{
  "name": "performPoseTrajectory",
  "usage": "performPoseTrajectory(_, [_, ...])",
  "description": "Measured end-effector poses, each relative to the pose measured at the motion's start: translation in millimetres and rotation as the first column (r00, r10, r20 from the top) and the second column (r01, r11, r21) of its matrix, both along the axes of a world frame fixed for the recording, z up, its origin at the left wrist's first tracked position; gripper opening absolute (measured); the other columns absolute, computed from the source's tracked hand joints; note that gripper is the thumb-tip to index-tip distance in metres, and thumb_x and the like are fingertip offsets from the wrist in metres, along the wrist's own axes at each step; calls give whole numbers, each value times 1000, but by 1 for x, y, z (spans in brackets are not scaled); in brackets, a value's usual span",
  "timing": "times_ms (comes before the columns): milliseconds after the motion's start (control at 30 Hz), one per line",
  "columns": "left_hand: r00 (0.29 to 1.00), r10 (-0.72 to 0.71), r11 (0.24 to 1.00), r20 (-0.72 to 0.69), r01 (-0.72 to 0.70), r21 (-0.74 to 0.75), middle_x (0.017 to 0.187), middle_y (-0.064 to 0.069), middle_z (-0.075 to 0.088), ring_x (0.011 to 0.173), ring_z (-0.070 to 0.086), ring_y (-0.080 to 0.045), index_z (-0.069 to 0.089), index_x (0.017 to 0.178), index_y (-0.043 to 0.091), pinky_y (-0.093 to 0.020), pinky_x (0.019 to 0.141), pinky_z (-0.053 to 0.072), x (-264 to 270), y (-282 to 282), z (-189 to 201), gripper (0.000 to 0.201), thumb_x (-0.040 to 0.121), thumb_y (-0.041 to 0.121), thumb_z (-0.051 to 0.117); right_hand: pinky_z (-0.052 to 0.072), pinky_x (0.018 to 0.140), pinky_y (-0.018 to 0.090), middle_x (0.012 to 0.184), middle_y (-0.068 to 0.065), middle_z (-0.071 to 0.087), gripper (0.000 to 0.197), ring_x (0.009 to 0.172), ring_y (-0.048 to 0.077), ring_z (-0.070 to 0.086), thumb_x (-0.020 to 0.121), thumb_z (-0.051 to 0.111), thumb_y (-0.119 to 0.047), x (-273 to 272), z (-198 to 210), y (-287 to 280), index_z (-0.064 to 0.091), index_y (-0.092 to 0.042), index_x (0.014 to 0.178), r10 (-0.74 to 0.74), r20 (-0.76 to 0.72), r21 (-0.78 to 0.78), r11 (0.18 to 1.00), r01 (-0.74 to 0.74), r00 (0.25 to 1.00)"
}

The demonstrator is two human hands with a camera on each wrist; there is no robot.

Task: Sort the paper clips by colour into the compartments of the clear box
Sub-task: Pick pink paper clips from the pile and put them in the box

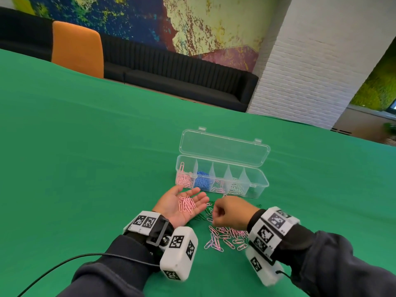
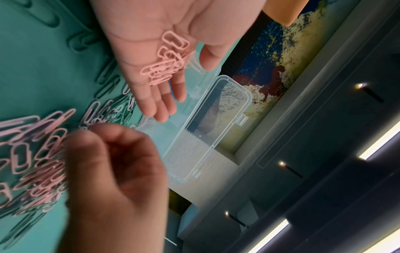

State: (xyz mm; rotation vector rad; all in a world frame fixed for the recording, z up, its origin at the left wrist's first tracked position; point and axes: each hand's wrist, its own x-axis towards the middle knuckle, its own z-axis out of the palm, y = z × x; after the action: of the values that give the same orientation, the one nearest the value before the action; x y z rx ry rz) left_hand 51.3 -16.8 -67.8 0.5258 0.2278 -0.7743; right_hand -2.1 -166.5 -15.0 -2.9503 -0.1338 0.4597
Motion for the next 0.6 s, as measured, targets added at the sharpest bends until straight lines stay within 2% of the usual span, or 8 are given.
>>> performPoseTrajectory(67, [998, 55, 998, -37, -56, -41, 78, -23, 65, 66, 68, -34, 56, 89, -6, -42, 51, 56, 0, 1, 2, 49, 101, 33, 28, 40, 74, 23, 97, 2, 65, 11, 83, 14, 52, 86, 61, -24, -3, -12, 7, 62, -16, 94, 11, -38, -62, 998, -13, 999])
performPoseTrajectory(133, [991, 95, 992, -94, -102, -72, 86, -24, 61, 78, 62, -37, 54, 90, -8, -44, 46, 54, 0, 1, 3, 50, 102, 33, 28, 37, 73, 23, 100, 6, 64, 3, 82, 16, 49, 87, 56, -20, -1, -17, 11, 54, -19, 85, 27, -33, -101, 994, -30, 999])
performPoseTrajectory(233, [980, 133, 984, -151, -149, -99, 92, -26, 57, 84, 55, -39, 52, 91, -9, -45, 42, 51, -1, 2, 5, 52, 102, 35, 27, 38, 72, 22, 89, 2, 57, 9, 82, 17, 49, 88, 50, -14, 7, -11, 9, 49, -19, 80, 13, -18, -59, 998, -14, 1000])
performPoseTrajectory(333, [979, 132, 985, -156, -147, -89, 92, -26, 57, 83, 56, -37, 52, 91, -8, -46, 43, 52, 0, 1, 5, 51, 102, 35, 27, 38, 60, 16, 74, -6, 51, 8, 66, 8, 47, 88, 56, -14, 10, 6, 4, 54, -18, 82, -48, 70, 203, 979, 33, 996])
performPoseTrajectory(433, [990, 39, 998, -137, -47, -53, 91, -24, 58, 84, 56, -36, 52, 94, -6, -45, 58, 55, -4, -4, 2, 51, 101, 38, 26, 36, 54, 15, 65, -5, 48, 13, 57, 9, 41, 88, 61, -15, 10, 24, 4, 56, -21, 78, -146, 184, 517, 855, 30, 972])
performPoseTrajectory(500, [992, -30, 999, -123, 26, -36, 90, -24, 58, 84, 57, -37, 52, 95, -6, -47, 64, 53, -7, -7, 1, 51, 101, 38, 28, 39, 53, 16, 68, -4, 52, 10, 59, 10, 45, 88, 62, -15, 7, 30, 1, 57, -22, 84, -225, 208, 636, 770, 43, 952])
performPoseTrajectory(533, [992, -51, 998, -112, 47, -39, 89, -25, 58, 81, 59, -38, 53, 95, -7, -47, 60, 55, -9, -8, 2, 51, 100, 37, 28, 39, 54, 15, 70, -5, 53, 8, 61, 10, 47, 88, 62, -16, 3, 30, -2, 57, -22, 86, -232, 202, 630, 775, 55, 952])
performPoseTrajectory(600, [994, -42, 997, -96, 36, -63, 82, -27, 62, 68, 66, -40, 53, 93, -9, -47, 49, 54, -10, -7, 4, 50, 101, 34, 28, 41, 59, 14, 74, -6, 54, 9, 66, 8, 49, 87, 63, -18, -7, 24, -10, 55, -21, 84, -149, 166, 424, 903, 66, 975])
